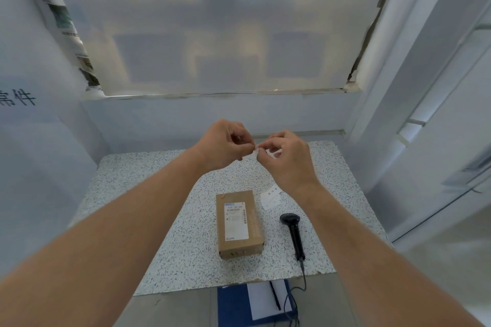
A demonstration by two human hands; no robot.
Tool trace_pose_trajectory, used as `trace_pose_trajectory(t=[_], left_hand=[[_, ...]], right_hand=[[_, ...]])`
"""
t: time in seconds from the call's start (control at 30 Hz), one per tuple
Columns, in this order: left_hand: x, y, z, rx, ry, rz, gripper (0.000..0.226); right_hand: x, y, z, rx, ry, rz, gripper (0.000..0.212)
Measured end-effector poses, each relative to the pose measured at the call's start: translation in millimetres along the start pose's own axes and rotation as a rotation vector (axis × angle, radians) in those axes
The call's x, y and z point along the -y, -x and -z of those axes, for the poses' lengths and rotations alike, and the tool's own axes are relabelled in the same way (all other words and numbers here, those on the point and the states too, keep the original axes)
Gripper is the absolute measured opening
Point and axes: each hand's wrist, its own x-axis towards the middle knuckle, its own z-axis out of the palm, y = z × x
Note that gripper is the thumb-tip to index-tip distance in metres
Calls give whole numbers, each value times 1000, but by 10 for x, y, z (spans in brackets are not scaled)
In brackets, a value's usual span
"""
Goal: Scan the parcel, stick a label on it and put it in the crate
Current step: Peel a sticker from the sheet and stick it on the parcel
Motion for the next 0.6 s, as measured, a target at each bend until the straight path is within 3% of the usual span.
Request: trace_pose_trajectory(t=[0.33,0.6], left_hand=[[71,138,-113,-9,-11,62,5],[182,280,-338,-216,-146,211,20]], right_hand=[[-79,123,-26,50,21,-32,10],[-110,209,-252,100,-98,-396,11]])
